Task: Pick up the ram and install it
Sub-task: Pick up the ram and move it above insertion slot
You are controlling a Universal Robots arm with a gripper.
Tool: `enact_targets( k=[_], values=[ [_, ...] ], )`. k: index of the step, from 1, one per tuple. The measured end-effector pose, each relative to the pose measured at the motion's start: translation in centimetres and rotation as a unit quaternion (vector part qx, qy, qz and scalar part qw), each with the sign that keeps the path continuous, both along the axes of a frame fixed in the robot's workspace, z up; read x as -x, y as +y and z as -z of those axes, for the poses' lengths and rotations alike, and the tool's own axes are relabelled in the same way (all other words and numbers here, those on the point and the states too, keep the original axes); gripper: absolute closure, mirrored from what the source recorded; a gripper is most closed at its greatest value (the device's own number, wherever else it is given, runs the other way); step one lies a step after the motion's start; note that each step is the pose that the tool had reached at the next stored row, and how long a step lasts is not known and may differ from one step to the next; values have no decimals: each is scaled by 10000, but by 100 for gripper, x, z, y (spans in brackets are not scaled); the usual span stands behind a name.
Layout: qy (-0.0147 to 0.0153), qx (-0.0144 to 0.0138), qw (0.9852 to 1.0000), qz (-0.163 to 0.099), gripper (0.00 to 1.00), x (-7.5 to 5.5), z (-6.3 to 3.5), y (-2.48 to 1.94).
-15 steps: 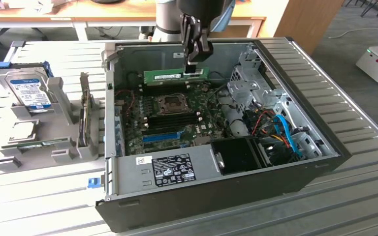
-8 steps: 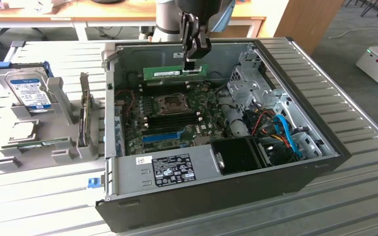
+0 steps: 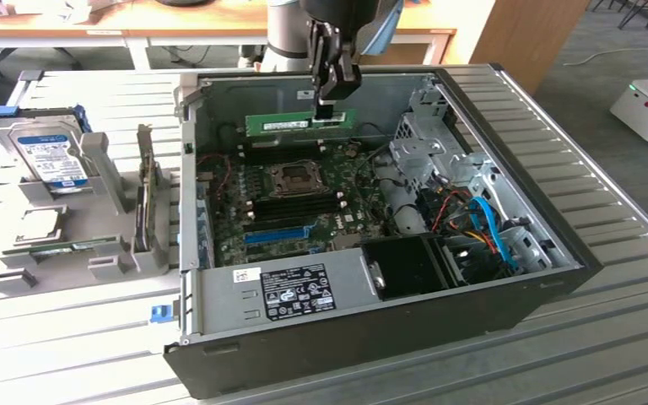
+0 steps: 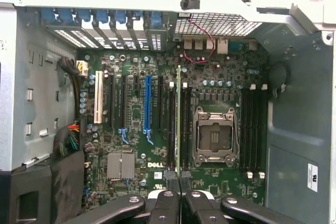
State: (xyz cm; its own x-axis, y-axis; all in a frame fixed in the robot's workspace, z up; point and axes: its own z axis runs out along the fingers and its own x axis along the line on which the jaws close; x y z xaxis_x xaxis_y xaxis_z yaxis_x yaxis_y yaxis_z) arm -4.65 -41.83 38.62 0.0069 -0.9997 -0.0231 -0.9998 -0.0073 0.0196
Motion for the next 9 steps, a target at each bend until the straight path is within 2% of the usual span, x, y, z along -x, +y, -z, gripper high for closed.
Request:
enact_targets(
  k=[9],
  values=[
    [-6,1,10000,0,88,0,115,-1]
  ],
)
